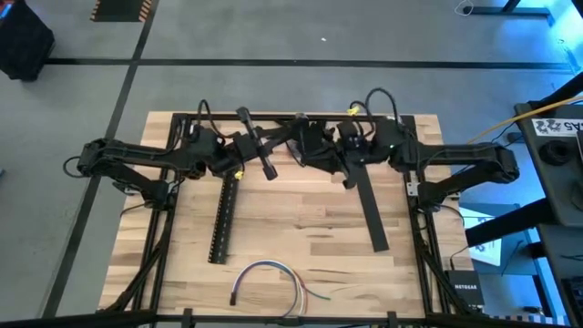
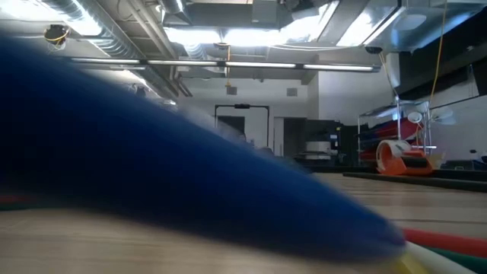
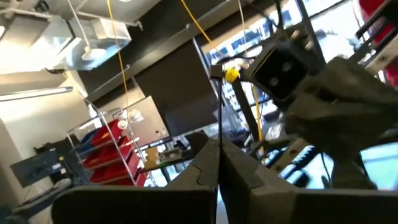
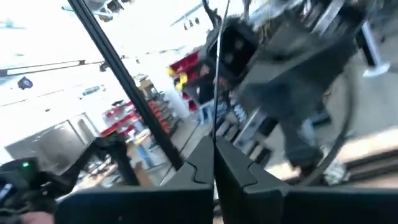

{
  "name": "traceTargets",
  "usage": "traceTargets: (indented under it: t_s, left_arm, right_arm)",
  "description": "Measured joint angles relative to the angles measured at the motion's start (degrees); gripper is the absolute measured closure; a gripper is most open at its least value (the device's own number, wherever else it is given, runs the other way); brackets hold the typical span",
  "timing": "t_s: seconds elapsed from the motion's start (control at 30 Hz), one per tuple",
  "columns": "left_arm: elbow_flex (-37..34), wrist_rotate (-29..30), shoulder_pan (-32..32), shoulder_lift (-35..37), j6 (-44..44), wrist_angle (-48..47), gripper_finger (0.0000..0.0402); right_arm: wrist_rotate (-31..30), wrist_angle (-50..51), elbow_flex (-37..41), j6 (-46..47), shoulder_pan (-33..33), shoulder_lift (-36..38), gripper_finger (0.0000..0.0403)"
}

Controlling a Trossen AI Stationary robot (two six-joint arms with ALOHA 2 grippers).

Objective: Ziptie cables
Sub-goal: Wrap the cable wires together using the black zip tie

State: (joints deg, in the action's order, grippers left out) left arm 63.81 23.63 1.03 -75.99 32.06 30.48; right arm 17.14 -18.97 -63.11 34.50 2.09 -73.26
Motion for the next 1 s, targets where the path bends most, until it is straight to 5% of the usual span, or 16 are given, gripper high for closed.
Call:
traceTargets:
  t_s: [0.33,1.0]
  left_arm:
    - [0.00,-0.75,-0.15,0.00,3.10,-0.36,0.0402]
    - [0.00,0.10,0.99,0.00,8.68,-1.56,0.0401]
  right_arm:
    - [-3.54,0.86,0.04,2.08,-0.78,-1.81,0.0403]
    - [-1.02,0.32,0.04,3.86,-0.73,-1.76,0.0403]
